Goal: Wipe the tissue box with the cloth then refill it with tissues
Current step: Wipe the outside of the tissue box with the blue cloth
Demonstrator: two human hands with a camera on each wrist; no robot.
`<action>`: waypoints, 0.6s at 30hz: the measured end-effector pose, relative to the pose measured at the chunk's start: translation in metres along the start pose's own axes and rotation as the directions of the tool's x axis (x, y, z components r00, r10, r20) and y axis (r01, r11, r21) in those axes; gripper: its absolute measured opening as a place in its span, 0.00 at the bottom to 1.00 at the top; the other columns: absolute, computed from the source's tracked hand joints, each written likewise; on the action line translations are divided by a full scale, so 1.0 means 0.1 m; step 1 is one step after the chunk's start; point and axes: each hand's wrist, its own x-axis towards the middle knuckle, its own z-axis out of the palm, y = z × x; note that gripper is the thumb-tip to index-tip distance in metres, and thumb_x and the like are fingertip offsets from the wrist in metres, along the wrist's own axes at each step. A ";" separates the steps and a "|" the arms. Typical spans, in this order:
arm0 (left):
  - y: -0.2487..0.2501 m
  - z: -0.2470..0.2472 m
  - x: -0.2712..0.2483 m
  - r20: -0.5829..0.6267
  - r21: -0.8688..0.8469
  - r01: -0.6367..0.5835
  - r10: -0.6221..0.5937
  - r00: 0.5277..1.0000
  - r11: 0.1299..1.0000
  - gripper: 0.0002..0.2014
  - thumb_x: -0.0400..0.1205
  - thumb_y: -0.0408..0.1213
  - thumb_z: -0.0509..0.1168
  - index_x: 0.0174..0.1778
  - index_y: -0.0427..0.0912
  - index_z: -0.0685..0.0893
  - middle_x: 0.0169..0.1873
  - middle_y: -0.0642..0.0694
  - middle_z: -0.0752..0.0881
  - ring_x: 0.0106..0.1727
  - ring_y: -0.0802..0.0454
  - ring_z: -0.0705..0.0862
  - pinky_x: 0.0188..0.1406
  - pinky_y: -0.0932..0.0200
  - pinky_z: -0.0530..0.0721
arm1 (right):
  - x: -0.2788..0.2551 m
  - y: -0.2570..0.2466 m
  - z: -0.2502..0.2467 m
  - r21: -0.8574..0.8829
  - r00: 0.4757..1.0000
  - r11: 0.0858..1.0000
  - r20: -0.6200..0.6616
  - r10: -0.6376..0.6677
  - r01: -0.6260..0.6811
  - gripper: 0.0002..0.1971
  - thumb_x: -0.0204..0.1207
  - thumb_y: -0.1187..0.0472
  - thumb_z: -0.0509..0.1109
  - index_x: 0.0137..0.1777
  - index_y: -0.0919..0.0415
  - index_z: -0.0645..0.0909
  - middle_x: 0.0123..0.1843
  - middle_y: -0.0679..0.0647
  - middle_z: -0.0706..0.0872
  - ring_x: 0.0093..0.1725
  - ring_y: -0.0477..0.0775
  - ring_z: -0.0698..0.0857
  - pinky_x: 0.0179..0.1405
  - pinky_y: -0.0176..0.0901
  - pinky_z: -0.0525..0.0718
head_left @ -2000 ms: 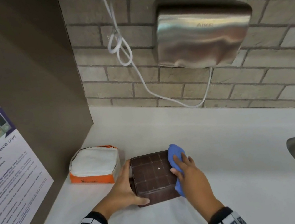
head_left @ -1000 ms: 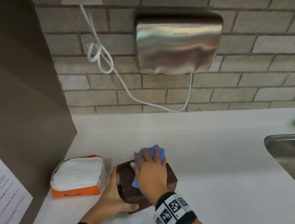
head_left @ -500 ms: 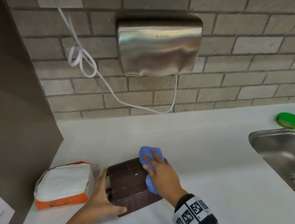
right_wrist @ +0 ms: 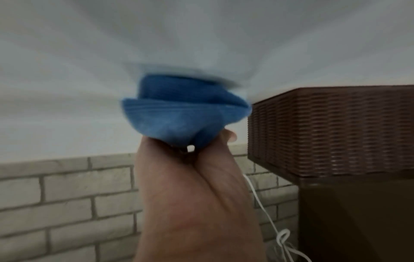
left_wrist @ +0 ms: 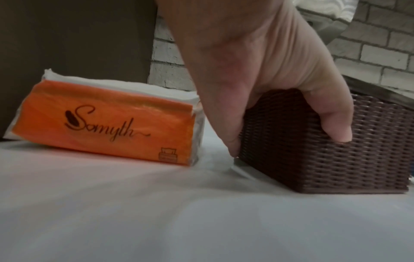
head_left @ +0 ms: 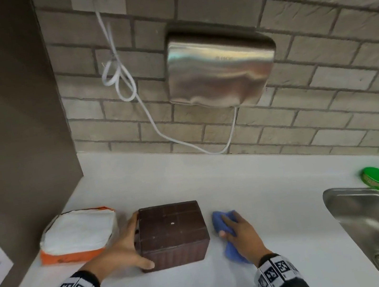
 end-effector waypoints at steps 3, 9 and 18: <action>0.02 -0.03 0.01 0.008 0.031 0.013 -0.014 1.000 0.999 0.71 0.55 0.36 0.85 0.82 0.62 0.39 0.77 0.56 0.65 0.78 0.55 0.67 0.78 0.53 0.70 | 0.02 -0.02 0.09 -0.387 0.973 0.922 0.201 0.113 -0.027 0.68 0.44 0.13 0.26 0.85 0.51 0.45 0.86 0.59 0.38 0.84 0.72 0.46 0.80 0.62 0.59; 0.12 -0.06 -0.04 0.030 0.088 0.019 -0.022 0.999 0.996 0.71 0.57 0.35 0.84 0.83 0.61 0.36 0.82 0.55 0.57 0.81 0.55 0.62 0.81 0.51 0.65 | 0.07 -0.56 -0.38 -0.195 0.994 0.977 0.062 0.095 -0.081 0.42 0.77 0.34 0.60 0.84 0.48 0.44 0.85 0.58 0.54 0.82 0.61 0.60 0.79 0.61 0.62; 0.25 -0.06 -0.09 0.007 0.207 0.012 -0.014 1.000 0.978 0.64 0.68 0.28 0.80 0.84 0.51 0.35 0.84 0.54 0.43 0.74 0.68 0.45 0.73 0.71 0.49 | 0.24 -1.06 -0.47 -0.131 0.820 0.953 0.551 -0.158 0.272 0.72 0.50 0.47 0.86 0.68 0.18 0.23 0.81 0.45 0.51 0.79 0.56 0.61 0.79 0.54 0.68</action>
